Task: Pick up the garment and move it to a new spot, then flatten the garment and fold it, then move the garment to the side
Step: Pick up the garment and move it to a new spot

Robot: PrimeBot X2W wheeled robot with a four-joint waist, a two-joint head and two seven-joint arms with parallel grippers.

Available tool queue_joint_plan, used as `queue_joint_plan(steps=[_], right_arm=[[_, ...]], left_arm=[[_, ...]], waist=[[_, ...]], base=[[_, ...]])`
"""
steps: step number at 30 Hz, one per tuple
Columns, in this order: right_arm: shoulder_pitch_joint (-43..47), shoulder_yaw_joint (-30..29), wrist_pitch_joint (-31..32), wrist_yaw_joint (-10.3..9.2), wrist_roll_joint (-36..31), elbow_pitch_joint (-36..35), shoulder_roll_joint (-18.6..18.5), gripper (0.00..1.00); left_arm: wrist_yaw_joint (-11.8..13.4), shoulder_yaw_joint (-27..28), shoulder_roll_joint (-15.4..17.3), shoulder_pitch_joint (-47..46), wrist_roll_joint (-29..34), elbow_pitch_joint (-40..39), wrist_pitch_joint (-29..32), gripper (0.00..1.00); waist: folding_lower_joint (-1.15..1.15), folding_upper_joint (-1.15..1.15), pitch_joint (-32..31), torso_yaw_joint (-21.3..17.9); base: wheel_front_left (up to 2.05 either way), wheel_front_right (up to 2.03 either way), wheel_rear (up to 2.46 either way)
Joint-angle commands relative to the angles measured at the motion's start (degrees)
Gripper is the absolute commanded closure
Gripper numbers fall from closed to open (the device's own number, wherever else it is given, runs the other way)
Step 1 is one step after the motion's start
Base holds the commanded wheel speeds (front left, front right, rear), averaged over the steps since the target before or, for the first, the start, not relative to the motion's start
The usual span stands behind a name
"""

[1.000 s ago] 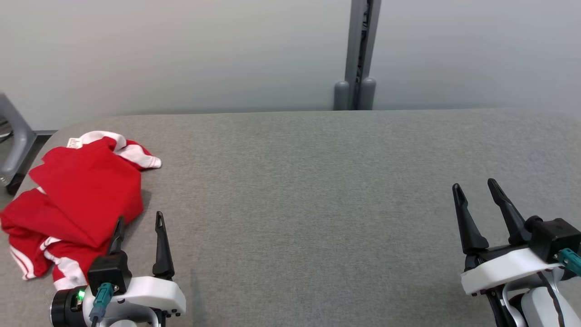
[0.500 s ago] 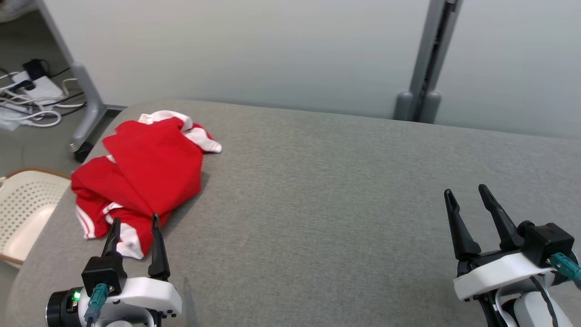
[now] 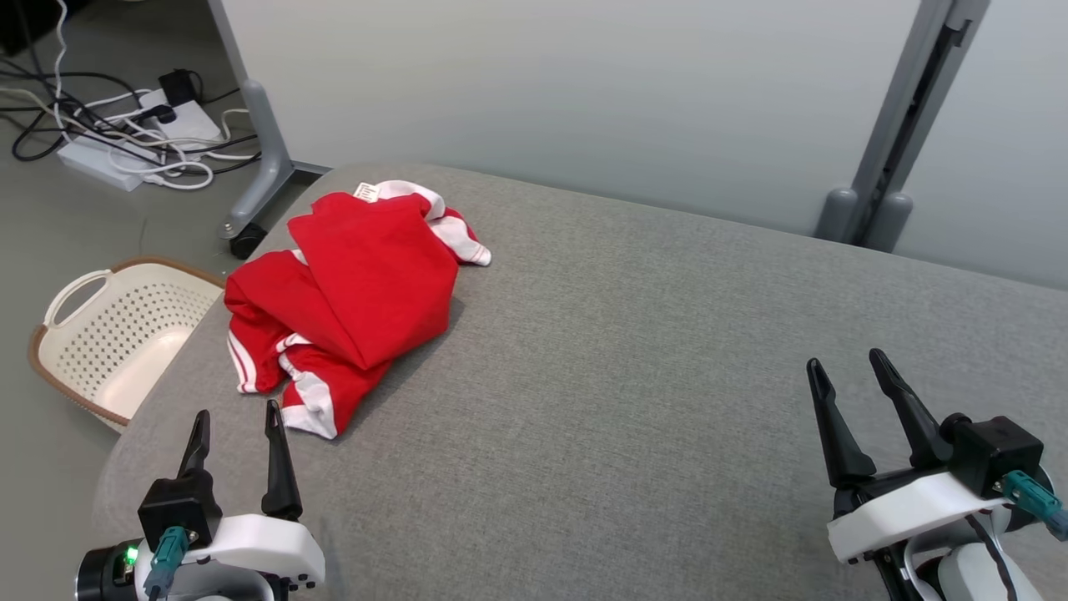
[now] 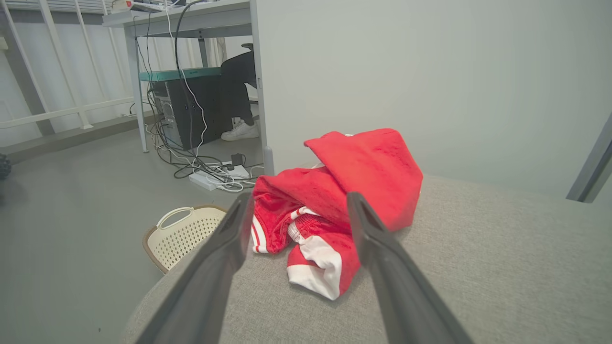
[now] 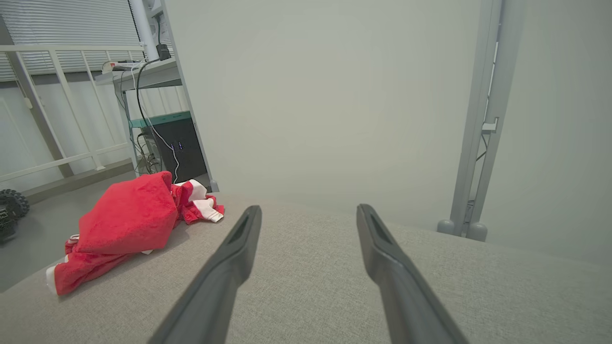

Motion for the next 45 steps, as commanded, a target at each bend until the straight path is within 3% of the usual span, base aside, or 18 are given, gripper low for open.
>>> queue_joint_plan(steps=[1,12,29,37,45], right_arm=[[0.1,-0.1,-0.2,0.13,0.3,0.0,-0.2,0.0],[0.2,1.2,-0.2,0.13,0.8,0.4,0.2,0.0],[0.1,2.6,-0.2,0.13,1.5,0.6,-0.1,0.0],[-0.8,3.0,-0.2,0.13,1.6,0.1,-0.9,0.0],[-2.5,3.8,-0.2,0.13,1.7,0.2,-1.3,0.0]], left_arm=[[0.2,0.2,0.3,0.3,-0.1,0.1,-0.2,0.0],[0.3,0.2,0.2,0.5,-0.6,0.4,-0.2,0.0],[-0.2,1.6,0.7,0.0,-1.2,-1.1,-0.2,0.0],[-3.3,1.2,2.7,-5.0,-3.3,-3.6,2.8,0.0],[-7.9,2.2,6.9,-15.1,-8.1,-1.5,15.2,0.0]], waist=[[0.0,0.0,-0.1,0.6],[0.0,0.0,-0.5,1.9],[0.0,0.0,-0.6,0.4],[0.0,0.0,0.6,-0.5],[0.0,0.0,2.7,-3.0]], base=[[0.0,0.0,0.0],[0.0,0.0,0.0],[0.0,0.0,0.0],[0.0,0.0,0.0],[0.0,0.0,0.0]])
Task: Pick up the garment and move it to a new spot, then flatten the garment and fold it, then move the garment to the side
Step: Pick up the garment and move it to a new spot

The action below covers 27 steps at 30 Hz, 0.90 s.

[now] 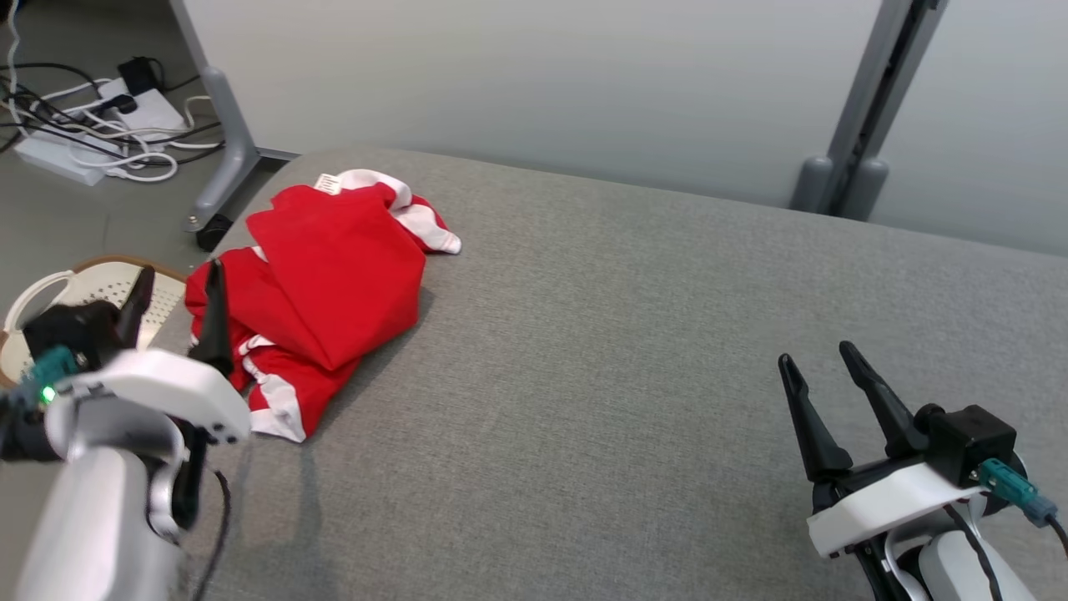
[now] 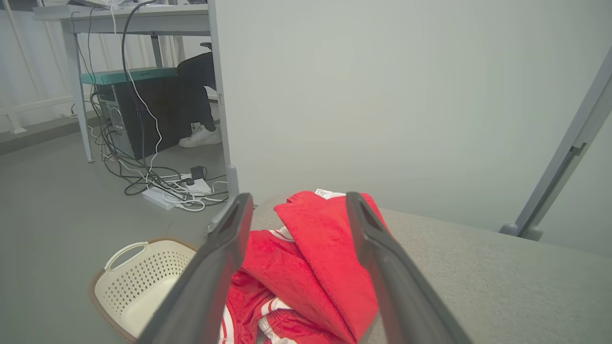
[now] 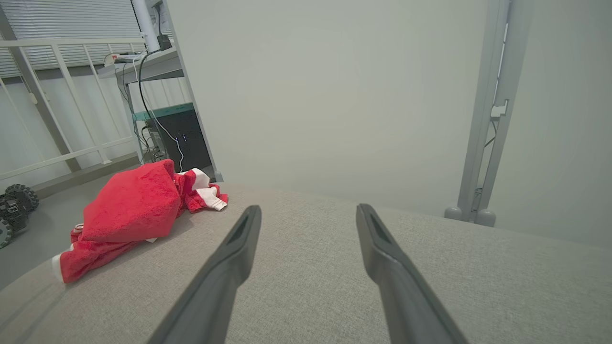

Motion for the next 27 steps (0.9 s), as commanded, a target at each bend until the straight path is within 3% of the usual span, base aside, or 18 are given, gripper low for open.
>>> queue_joint_plan(steps=[1,13,23,27], right_arm=[[-1.1,-0.2,-0.2,0.13,0.1,-0.3,-0.7,0.0],[-4.5,-0.7,-0.2,0.13,-0.3,-1.1,-1.8,0.0],[-8.6,-0.9,-0.2,0.13,-0.2,-2.3,-2.5,0.0],[-9.9,-0.9,-0.2,0.13,-0.1,-2.6,-2.8,0.0]], left_arm=[[-0.7,0.3,1.8,-3.2,-0.5,1.2,2.7,0.0],[-3.6,1.9,9.6,-21.8,-5.5,17.3,21.7,0.0],[-5.1,3.6,14.4,-30.8,-8.6,27.7,27.8,0.0],[-4.0,4.4,17.1,-33.7,-9.4,33.4,31.1,0.0]], waist=[[0.0,0.0,1.0,-1.3],[0.0,0.0,7.6,-7.6],[0.0,0.0,13.9,-12.5],[0.0,0.0,16.0,-14.7]], base=[[0.0,0.0,0.0],[0.0,0.0,0.0],[0.0,0.0,0.0],[0.0,0.0,0.0]])
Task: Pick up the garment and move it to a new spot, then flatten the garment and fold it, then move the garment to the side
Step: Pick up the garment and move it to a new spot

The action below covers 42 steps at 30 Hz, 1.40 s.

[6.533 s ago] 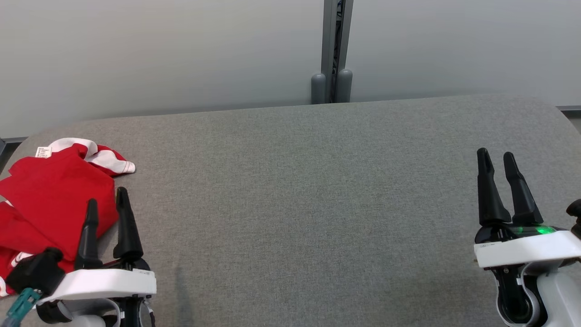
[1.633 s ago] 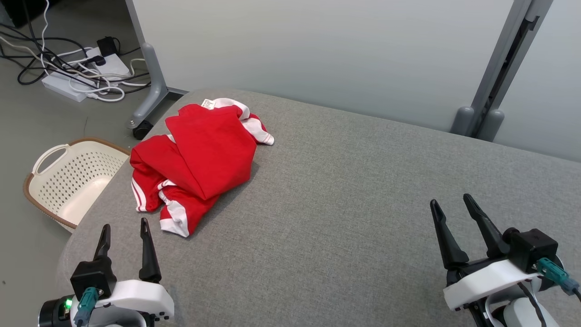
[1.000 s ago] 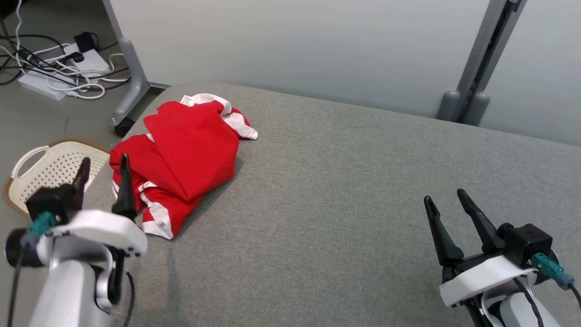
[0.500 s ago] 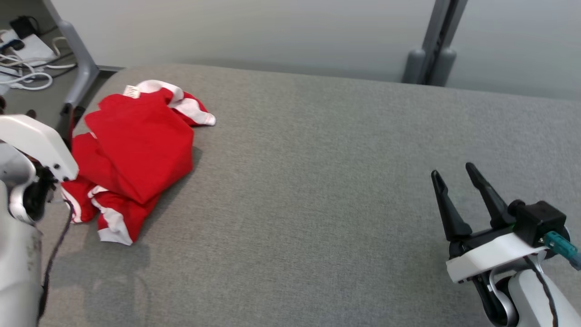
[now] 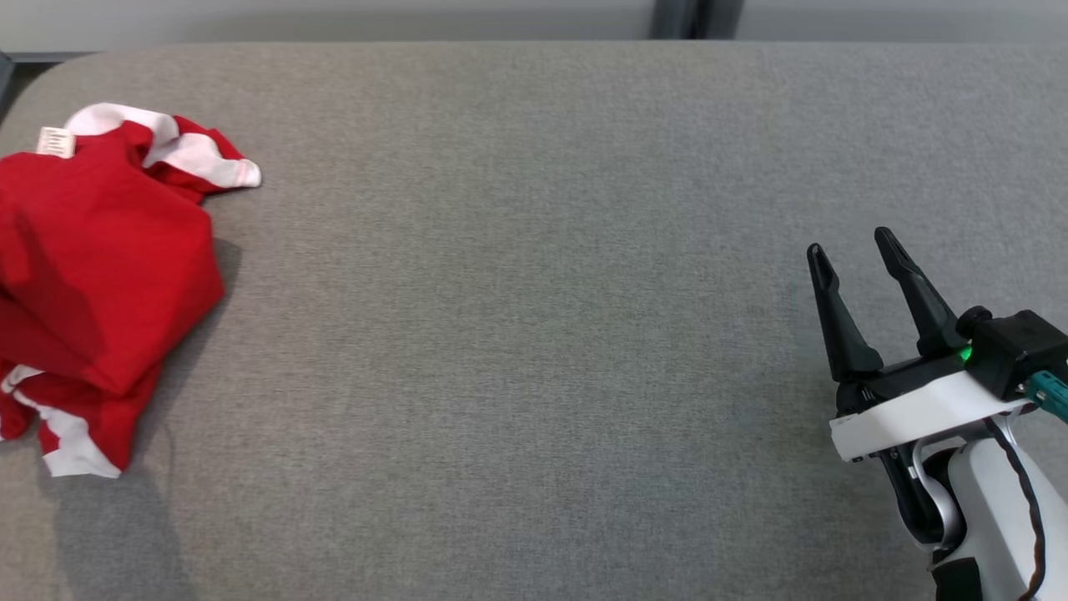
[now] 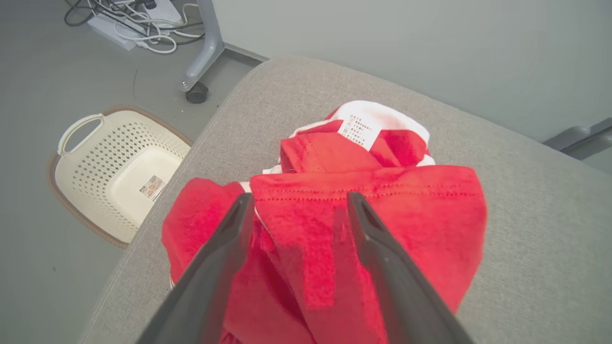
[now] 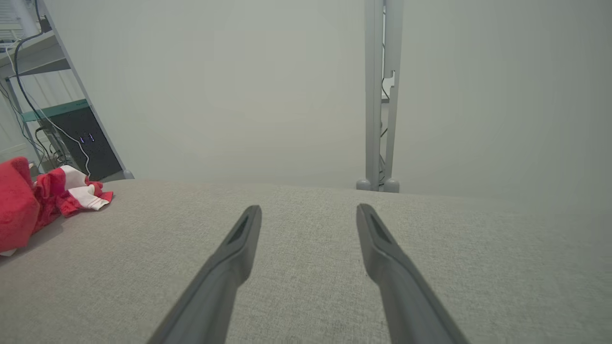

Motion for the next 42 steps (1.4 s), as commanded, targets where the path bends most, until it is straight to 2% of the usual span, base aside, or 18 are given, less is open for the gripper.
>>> queue_joint_plan(steps=[1,9,12,13,14,24,28,34,35,42], right_arm=[[-0.8,0.0,-0.2,0.13,0.0,-0.1,-0.5,0.0],[-1.0,0.0,-0.2,0.13,0.1,0.0,-0.2,0.0],[-0.8,-0.2,-0.2,0.13,0.1,0.1,-0.2,0.0],[-0.7,-0.3,-0.2,0.13,0.0,0.1,-0.2,0.0],[-0.7,-0.3,-0.2,0.13,0.0,0.2,-0.2,0.0],[-0.6,0.6,-0.2,0.13,-0.2,1.0,0.6,0.0],[0.5,0.8,-0.2,0.13,0.2,1.7,1.2,0.0],[2.1,0.7,-0.2,0.13,0.8,2.3,2.2,0.0],[2.9,0.5,-0.2,0.13,0.8,2.6,2.6,0.0],[5.5,-0.1,-0.2,0.13,0.9,3.4,3.3,0.0]], left_arm=[[0.4,0.3,0.6,-1.2,-0.6,1.3,0.5,0.0],[-1.7,-0.7,2.5,-2.6,-1.9,9.1,8.0,0.0],[-2.1,-1.1,3.1,-2.9,-1.9,9.7,7.8,0.0],[-2.2,-1.3,3.1,-3.0,-1.9,9.8,7.5,0.7],[-2.4,-1.3,3.1,-3.1,-1.9,9.9,7.1,1.0],[-3.9,-3.4,4.2,-4.2,-2.7,11.0,3.8,1.0],[-4.1,-6.1,5.1,-5.1,-1.9,9.7,2.6,1.0],[-4.1,-11.7,5.0,-5.9,-3.8,4.5,3.4,1.0],[-4.1,-14.5,5.3,-5.8,-4.5,1.9,3.9,1.0],[-4.1,-21.2,5.2,-5.3,-8.0,-7.4,4.9,1.0]], waist=[[0.0,0.0,1.6,-1.6],[0.0,0.0,2.5,-3.7],[0.0,0.0,2.4,-3.7],[0.0,0.0,2.3,-3.6],[0.0,0.0,2.3,-3.5],[0.0,0.0,0.1,-3.1],[0.0,0.0,-2.5,-3.1],[0.0,0.0,-6.6,-3.5],[0.0,0.0,-8.3,-3.8],[0.0,0.0,-13.1,-5.1]], base=[[0.0,0.0,0.0],[0.0,0.0,0.0],[0.0,0.0,0.0],[0.0,0.0,0.0],[0.0,0.0,0.0],[0.0,0.0,0.0],[0.0,0.0,0.0],[0.0,0.0,0.0],[0.0,0.0,0.0],[0.0,0.0,0.0]])
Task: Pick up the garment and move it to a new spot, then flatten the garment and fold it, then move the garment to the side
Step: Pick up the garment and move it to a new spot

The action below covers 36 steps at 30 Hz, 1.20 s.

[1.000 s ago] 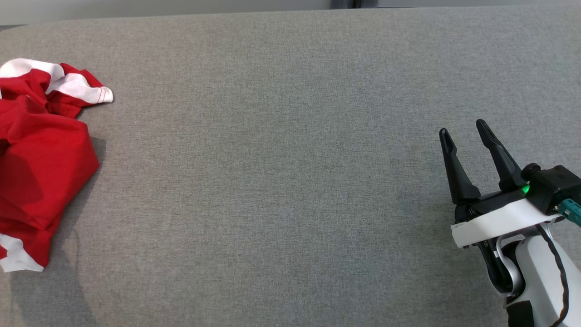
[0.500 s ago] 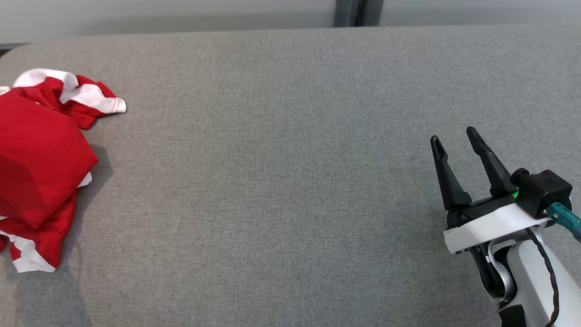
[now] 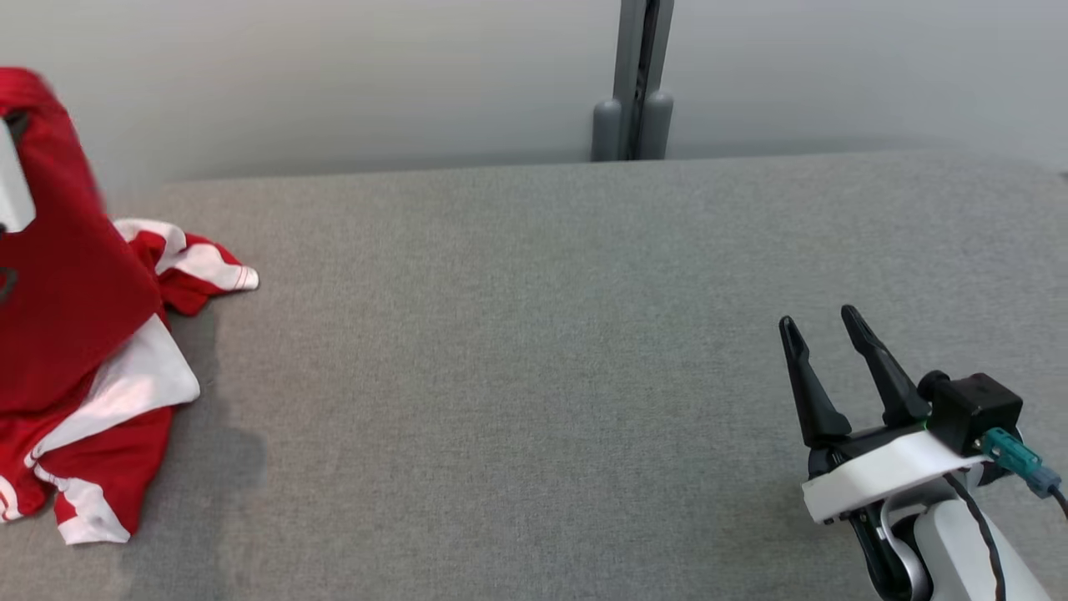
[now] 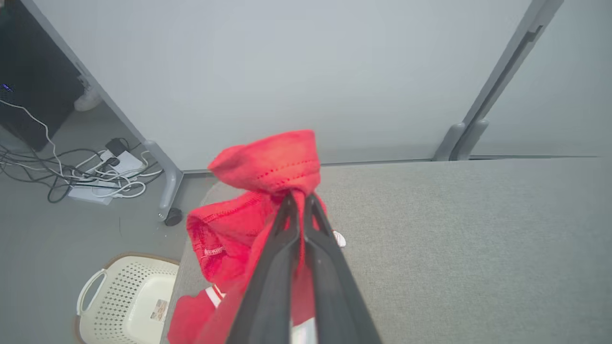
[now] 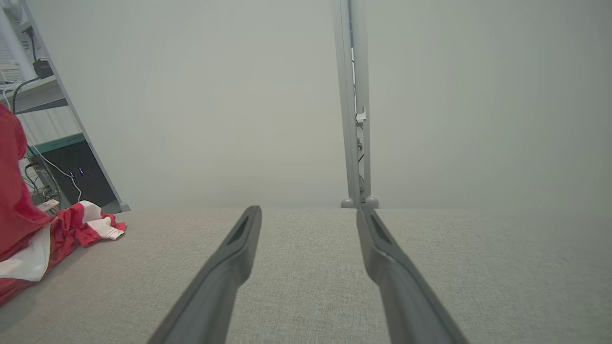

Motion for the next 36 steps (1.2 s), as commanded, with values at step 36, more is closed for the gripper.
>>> queue_joint_plan(steps=[36], right_arm=[[1.8,-1.9,-0.2,0.13,0.2,0.0,1.1,0.0]], left_arm=[[4.2,-10.9,-18.2,2.2,-7.0,-30.7,-3.8,1.0]], waist=[[0.0,0.0,-1.7,-12.9]], base=[[0.0,0.0,0.0]])
